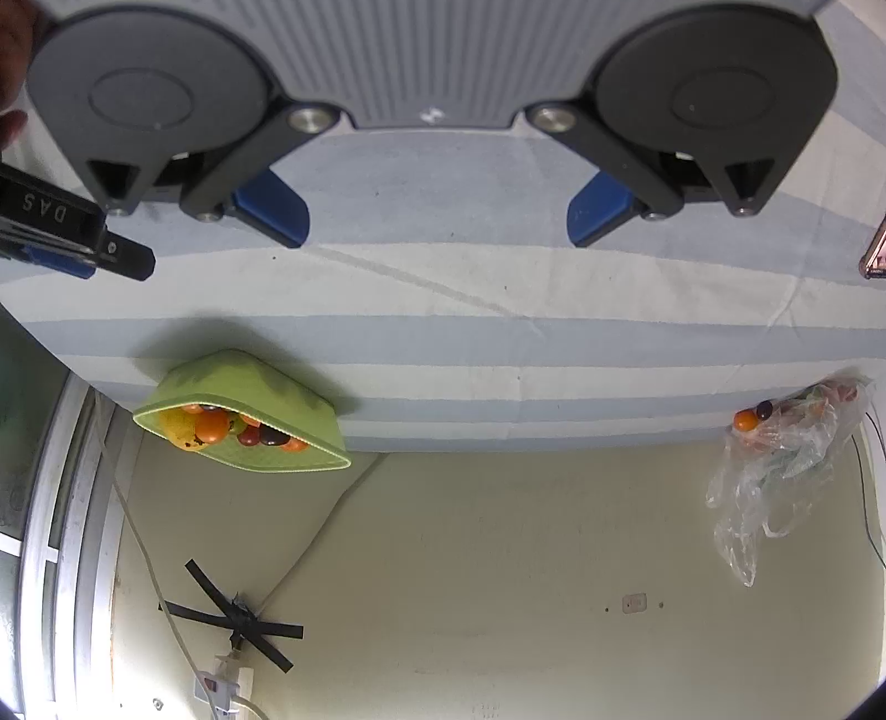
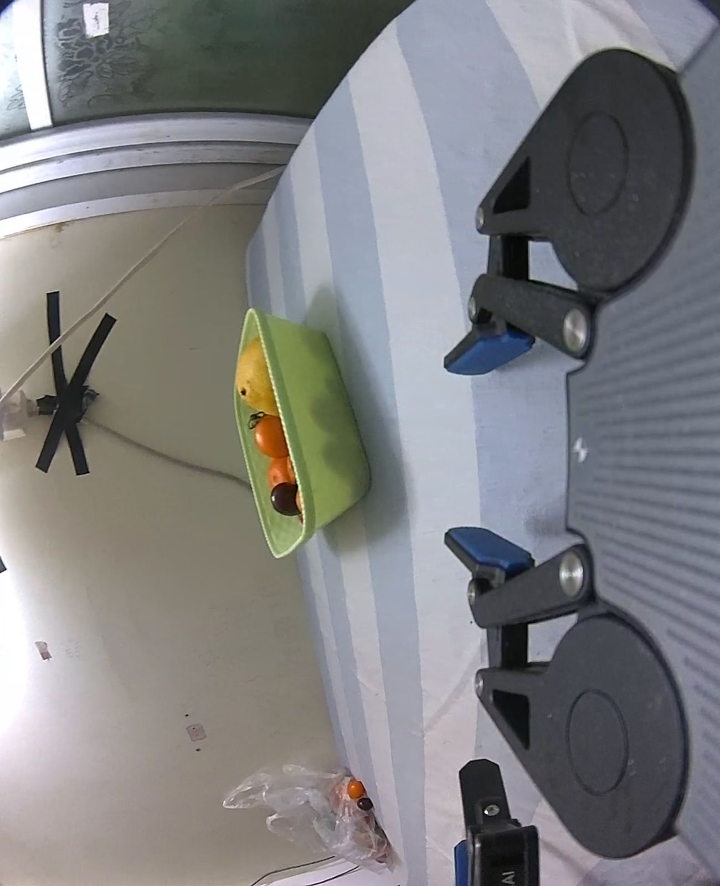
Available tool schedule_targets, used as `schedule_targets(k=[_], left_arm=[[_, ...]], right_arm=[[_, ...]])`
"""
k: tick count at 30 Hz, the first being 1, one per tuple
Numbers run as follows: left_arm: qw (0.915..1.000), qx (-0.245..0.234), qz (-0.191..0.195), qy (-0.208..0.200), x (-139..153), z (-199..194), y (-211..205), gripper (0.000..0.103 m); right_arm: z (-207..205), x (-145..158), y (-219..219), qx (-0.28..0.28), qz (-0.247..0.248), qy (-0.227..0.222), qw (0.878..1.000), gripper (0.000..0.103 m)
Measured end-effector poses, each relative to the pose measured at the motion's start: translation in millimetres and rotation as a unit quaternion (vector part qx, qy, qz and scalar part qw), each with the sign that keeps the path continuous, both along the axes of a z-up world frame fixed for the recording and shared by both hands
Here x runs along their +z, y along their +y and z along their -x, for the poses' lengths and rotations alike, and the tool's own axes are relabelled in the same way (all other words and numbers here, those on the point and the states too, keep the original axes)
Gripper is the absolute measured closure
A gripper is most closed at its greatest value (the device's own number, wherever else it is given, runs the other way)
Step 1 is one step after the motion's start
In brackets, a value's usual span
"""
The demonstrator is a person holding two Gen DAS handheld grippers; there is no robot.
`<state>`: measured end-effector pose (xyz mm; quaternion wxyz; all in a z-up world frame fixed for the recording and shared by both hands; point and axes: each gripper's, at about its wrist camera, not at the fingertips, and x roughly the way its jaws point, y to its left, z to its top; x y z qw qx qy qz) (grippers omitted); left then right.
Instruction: Organize fruits
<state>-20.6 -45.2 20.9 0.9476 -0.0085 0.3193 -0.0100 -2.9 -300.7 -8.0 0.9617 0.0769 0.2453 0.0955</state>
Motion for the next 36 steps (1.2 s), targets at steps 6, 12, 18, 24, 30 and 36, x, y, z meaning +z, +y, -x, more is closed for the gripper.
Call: schedule_targets(k=[6,12,18,24,30,36], left_arm=[[0.9999,0.012,0.001,0.007,-6.0,-4.0,3.4,0.0],[0.9999,0.012,-0.002,0.013,-10.4,-10.6,0.8,0.0],[0.9995,0.018,-0.019,0.016,-15.8,-16.2,-1.1,0.0],[0.9995,0.021,-0.016,0.016,-17.9,-19.0,1.9,0.0],[0.9994,0.026,-0.019,0.012,-19.0,-19.0,2.0,0.0],[0.9992,0.031,-0.027,0.004,-15.7,-18.1,2.6,0.0]], right_arm=[[2.8,-2.2,2.0,0.007,-0.002,0.006,1.0,0.036],[3.2,-1.7,0.3,0.01,-0.011,0.006,1.0,0.029],[4.2,-1.7,0.4,0.008,-0.01,0.004,1.0,0.028],[3.3,-1.5,-0.5,0.008,-0.012,0.006,1.0,0.028],[3.1,-1.4,-0.6,0.008,-0.012,0.006,1.0,0.028],[2.9,-1.1,-0.1,0.008,-0.015,0.007,1.0,0.028]])
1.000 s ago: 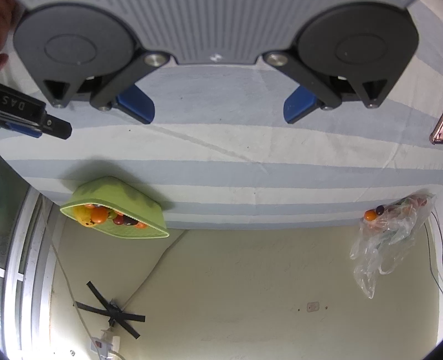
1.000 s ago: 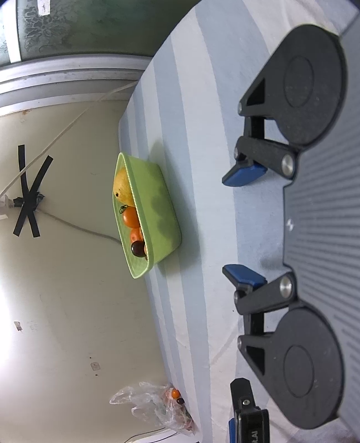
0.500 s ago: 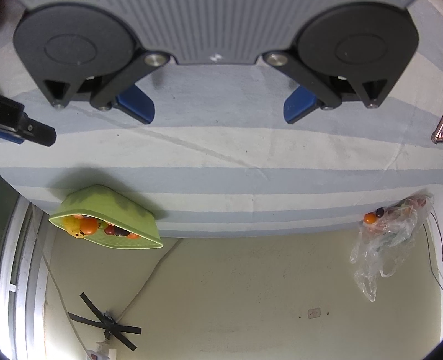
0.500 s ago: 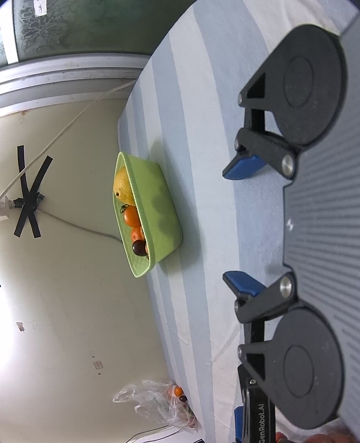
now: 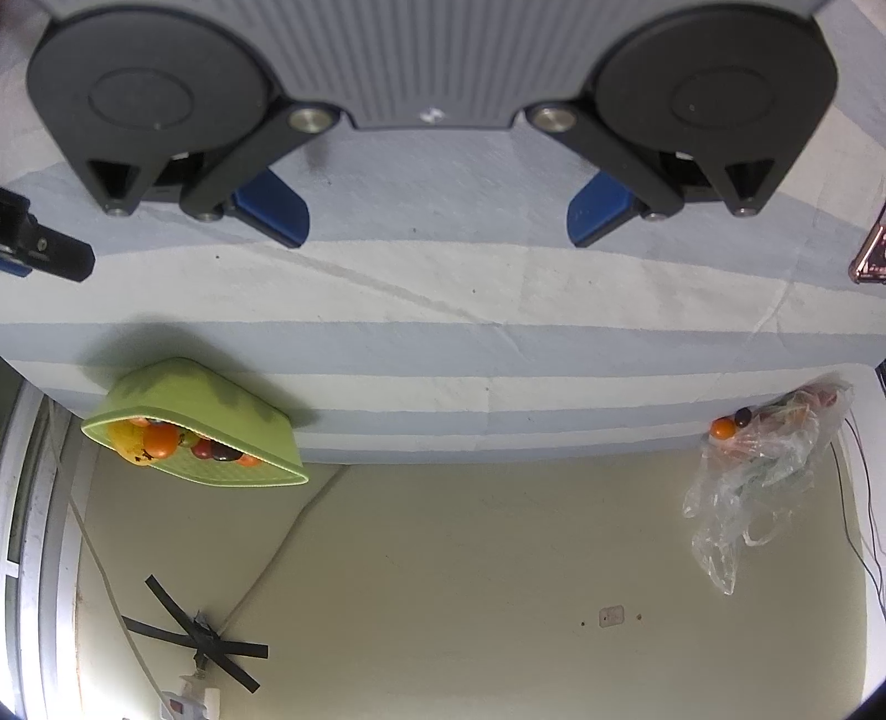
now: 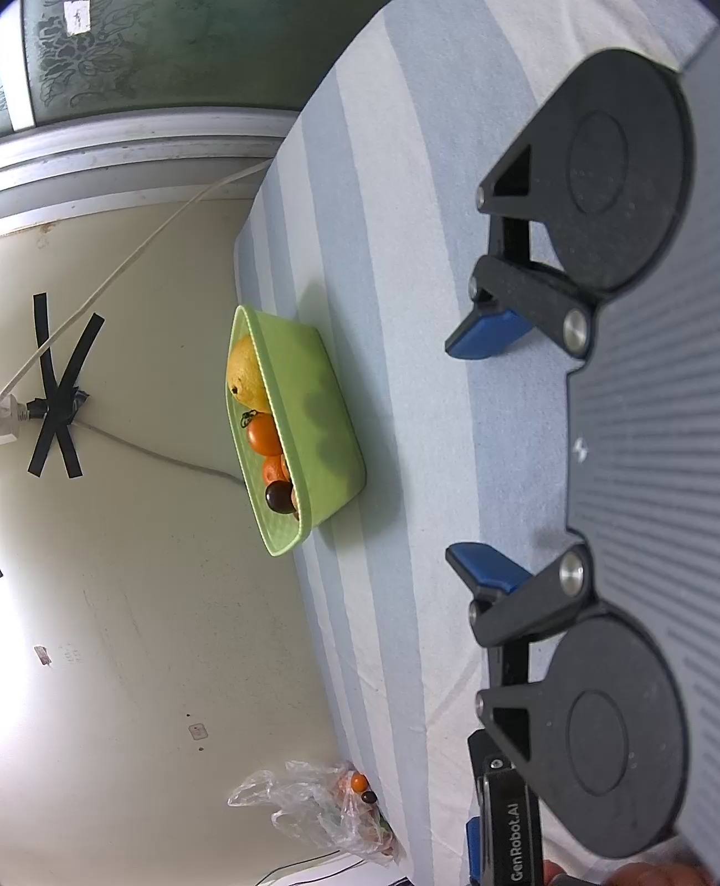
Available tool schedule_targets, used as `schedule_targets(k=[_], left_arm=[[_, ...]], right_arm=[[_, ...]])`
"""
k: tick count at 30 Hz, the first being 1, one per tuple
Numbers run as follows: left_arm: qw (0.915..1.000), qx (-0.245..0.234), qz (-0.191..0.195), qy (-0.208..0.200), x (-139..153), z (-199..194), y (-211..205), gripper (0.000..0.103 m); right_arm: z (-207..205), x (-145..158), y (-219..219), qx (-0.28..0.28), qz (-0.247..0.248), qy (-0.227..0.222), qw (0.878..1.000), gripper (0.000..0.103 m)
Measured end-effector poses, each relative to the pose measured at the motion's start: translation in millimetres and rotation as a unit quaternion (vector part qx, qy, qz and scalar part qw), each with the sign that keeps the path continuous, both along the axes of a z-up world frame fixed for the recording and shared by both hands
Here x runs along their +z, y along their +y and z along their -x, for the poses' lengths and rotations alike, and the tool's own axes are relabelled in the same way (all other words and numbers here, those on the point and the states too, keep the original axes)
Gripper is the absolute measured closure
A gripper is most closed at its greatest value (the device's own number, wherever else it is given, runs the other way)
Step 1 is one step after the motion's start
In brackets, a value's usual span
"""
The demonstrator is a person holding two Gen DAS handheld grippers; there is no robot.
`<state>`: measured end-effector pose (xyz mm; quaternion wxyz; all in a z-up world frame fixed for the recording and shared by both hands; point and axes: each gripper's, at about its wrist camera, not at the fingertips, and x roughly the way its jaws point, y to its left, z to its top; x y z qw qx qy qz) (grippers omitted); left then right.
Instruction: Organize fruits
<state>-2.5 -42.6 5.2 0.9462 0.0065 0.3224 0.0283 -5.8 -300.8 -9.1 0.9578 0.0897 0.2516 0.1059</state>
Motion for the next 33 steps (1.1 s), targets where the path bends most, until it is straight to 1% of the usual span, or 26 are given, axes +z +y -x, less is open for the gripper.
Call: schedule_targets(k=[7,16,21,26,33], left_arm=[[0.9997,-0.004,-0.024,-0.002,1.3,2.1,-5.5,0.0],[0.9994,-0.014,-0.029,-0.015,6.0,7.0,-6.8,0.0],[0.9994,-0.013,-0.024,-0.022,9.1,8.1,-3.2,0.0],[0.9979,-0.012,-0.045,-0.046,12.2,13.7,-6.5,0.0],[0.9977,-0.007,-0.051,-0.044,11.1,13.3,-7.6,0.0]], right_arm=[[0.7,-0.1,-2.6,-0.002,-0.009,-0.001,1.0,0.028],[0.0,0.5,-1.6,-0.002,-0.008,0.003,1.0,0.028],[-0.5,0.0,-1.9,-0.004,-0.008,0.004,1.0,0.028],[0.1,-0.8,-2.7,-0.006,-0.009,0.001,1.0,0.028],[0.5,-0.7,-2.4,-0.006,-0.008,-0.001,1.0,0.028]])
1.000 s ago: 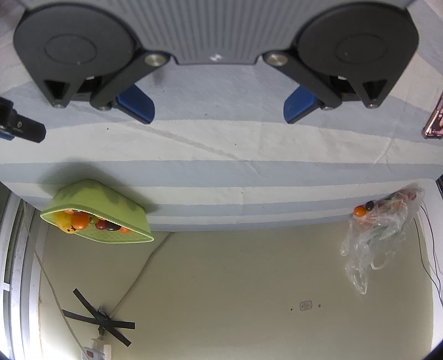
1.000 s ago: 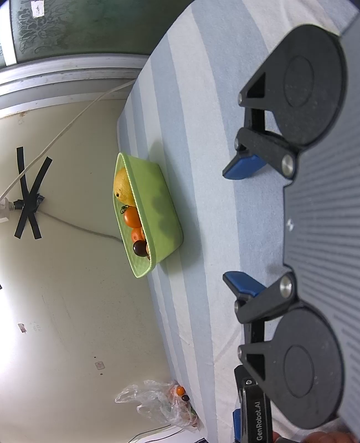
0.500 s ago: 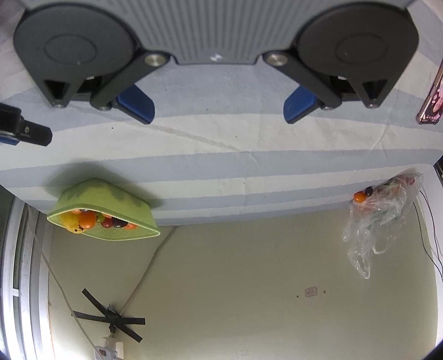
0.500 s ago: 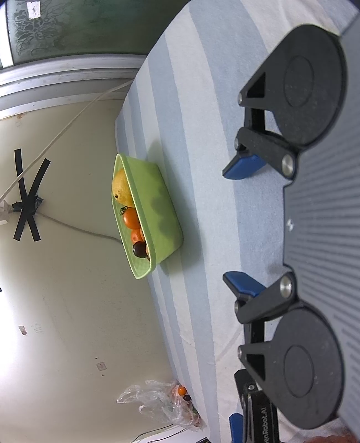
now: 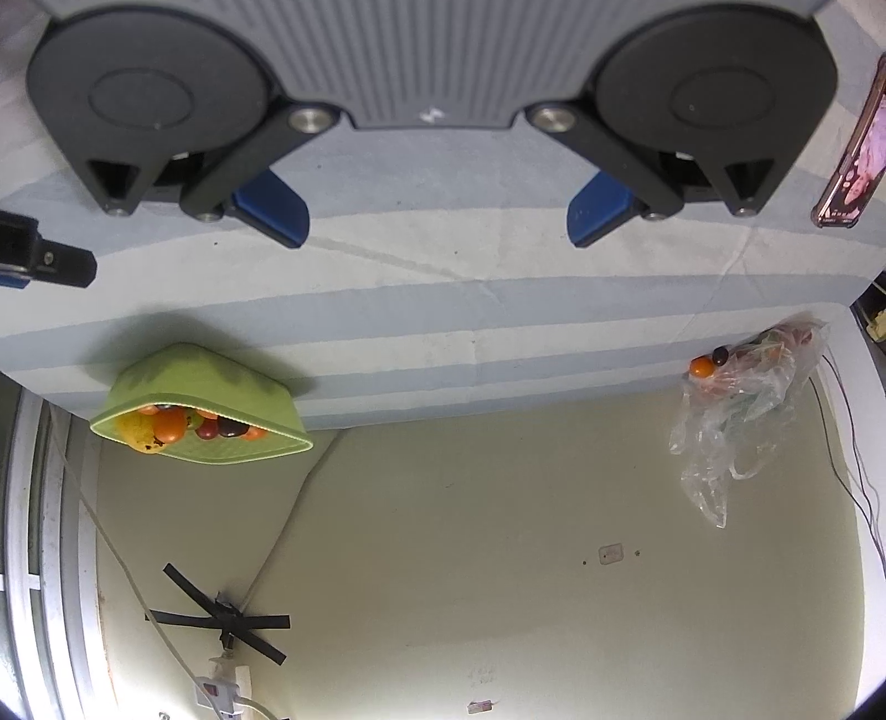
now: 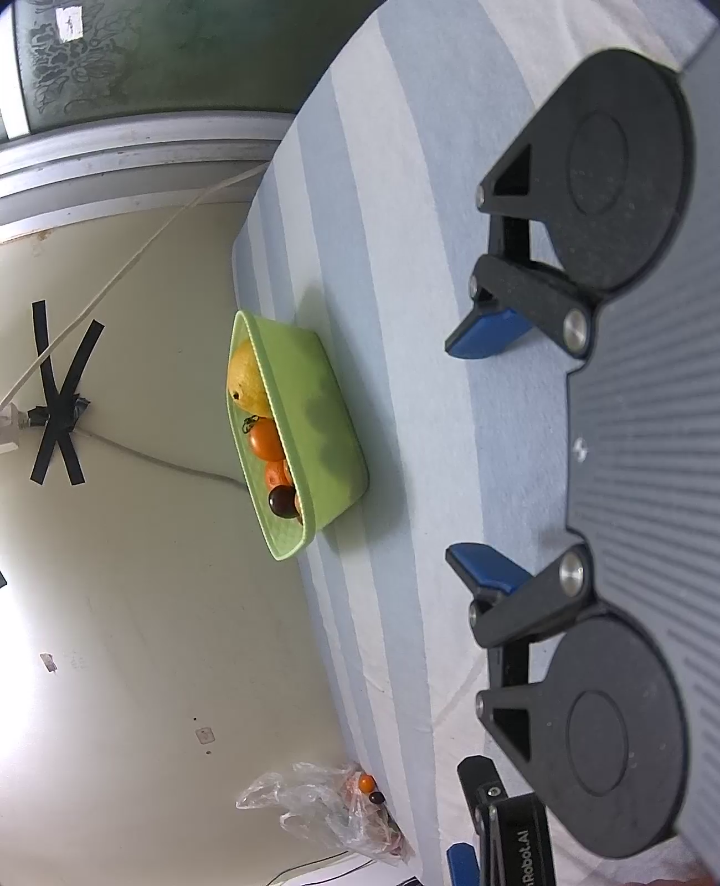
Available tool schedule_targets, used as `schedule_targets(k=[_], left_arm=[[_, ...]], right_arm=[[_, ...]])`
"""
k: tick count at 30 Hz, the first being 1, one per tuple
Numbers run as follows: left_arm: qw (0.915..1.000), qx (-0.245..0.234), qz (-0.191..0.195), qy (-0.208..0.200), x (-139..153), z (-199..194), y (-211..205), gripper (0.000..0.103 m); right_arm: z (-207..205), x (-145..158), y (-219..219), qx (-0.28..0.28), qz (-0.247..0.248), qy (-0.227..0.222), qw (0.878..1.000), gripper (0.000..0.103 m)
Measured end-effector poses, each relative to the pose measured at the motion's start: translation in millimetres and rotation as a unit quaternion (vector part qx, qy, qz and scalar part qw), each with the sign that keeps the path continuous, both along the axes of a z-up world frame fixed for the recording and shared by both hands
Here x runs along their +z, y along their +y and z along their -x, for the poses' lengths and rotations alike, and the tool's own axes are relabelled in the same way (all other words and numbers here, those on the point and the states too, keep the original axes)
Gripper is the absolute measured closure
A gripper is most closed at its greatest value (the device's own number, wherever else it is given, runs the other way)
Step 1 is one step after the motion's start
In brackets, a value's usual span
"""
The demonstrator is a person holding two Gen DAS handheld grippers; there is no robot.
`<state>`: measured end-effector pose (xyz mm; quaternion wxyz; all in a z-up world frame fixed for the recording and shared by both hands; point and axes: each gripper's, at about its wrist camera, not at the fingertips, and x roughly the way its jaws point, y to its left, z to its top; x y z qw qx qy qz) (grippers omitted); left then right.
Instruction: Organize fruits
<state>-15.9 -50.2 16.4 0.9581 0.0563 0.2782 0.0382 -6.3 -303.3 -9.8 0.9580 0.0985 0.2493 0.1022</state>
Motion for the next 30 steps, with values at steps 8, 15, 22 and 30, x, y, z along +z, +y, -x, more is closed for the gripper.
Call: schedule_targets(k=[8,15,22,30], left_arm=[[1.0,-0.002,-0.002,0.007,-2.4,-0.7,-0.8,0.0],[0.9998,-0.01,-0.004,0.015,-5.2,-0.7,-4.9,0.0],[0.9996,-0.019,0.0,0.021,-5.3,0.9,-7.3,0.0],[0.999,-0.032,0.012,0.031,-6.1,0.6,-8.5,0.0]], right_arm=[[0.2,0.1,0.1,0.0,0.0,0.0,1.0,0.028],[0.5,0.3,0.4,0.0,0.0,0.0,1.0,0.027],[0.4,0.1,0.5,0.0,0.0,0.0,1.0,0.027],[0.6,0.0,0.4,0.0,0.0,-0.001,1.0,0.027]])
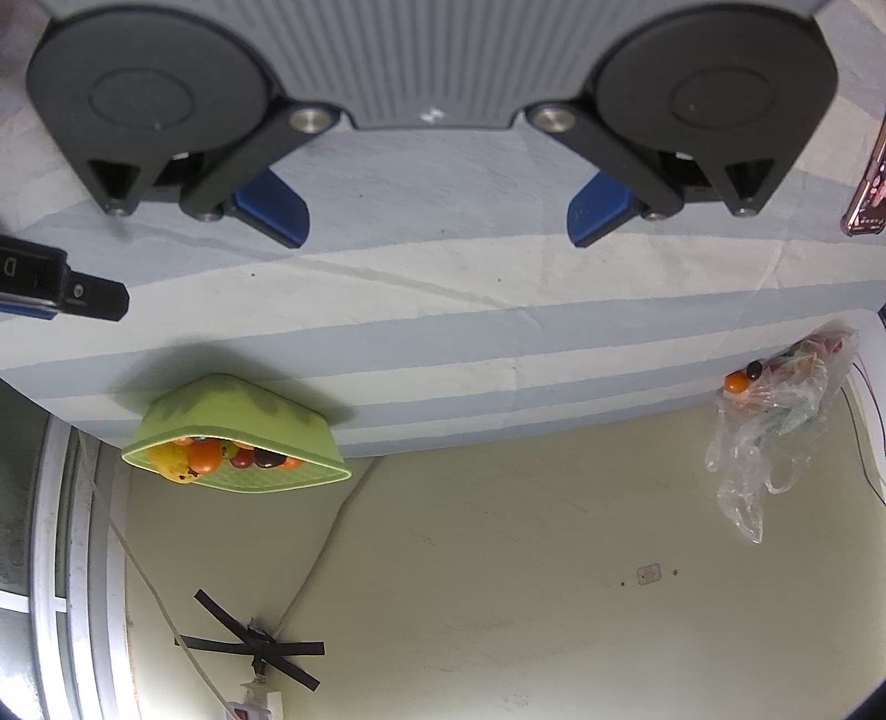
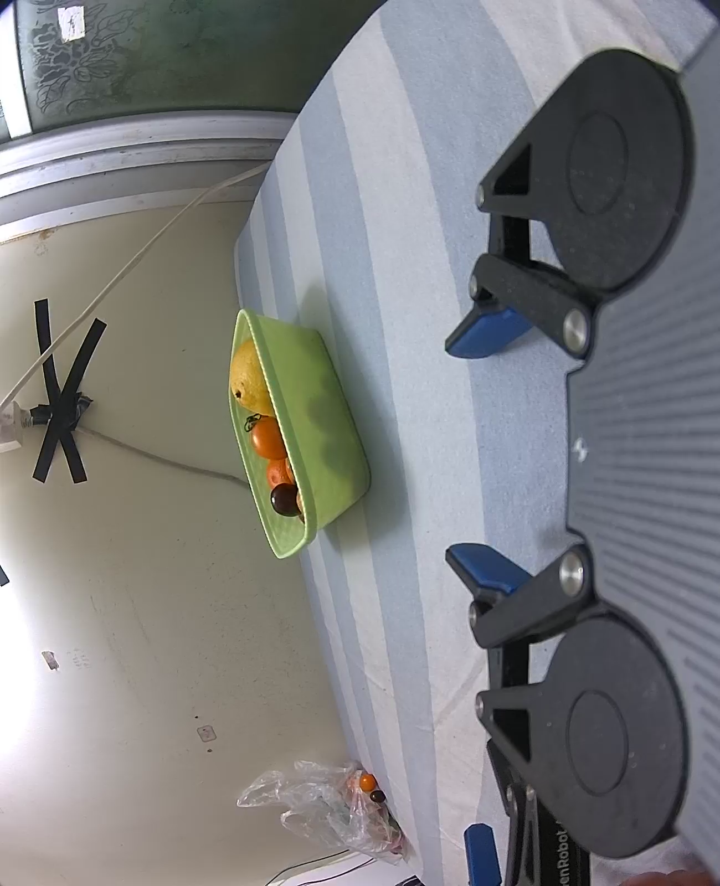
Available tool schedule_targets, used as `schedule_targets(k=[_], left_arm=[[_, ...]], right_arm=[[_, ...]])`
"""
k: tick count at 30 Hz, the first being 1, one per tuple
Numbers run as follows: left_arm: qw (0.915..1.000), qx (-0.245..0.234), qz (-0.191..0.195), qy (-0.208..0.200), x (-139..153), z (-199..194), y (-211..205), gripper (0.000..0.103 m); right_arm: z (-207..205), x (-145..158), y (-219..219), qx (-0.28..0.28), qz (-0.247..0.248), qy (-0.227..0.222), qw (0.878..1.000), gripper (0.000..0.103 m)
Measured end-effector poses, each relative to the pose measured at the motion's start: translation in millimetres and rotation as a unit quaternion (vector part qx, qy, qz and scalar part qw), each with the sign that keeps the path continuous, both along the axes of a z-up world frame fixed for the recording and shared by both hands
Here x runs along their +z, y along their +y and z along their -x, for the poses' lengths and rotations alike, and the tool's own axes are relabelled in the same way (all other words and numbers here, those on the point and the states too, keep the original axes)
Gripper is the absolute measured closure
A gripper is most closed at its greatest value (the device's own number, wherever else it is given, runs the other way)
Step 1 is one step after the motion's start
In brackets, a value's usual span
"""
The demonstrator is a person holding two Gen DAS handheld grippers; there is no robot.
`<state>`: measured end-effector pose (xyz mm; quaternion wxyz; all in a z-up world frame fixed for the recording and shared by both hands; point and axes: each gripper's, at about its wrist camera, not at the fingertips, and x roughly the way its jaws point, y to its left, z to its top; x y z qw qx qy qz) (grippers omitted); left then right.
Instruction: Organize fruits
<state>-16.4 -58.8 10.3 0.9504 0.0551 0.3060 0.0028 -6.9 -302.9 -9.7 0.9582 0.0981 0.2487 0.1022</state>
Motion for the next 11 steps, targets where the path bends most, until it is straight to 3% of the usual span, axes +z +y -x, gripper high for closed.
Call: schedule_targets(k=[11], left_arm=[[0.9999,-0.009,0.003,-0.006,1.2,0.9,-0.9,0.0]], right_arm=[[-0.3,2.3,-0.3,0.001,0.002,0.0,1.0,0.027]])
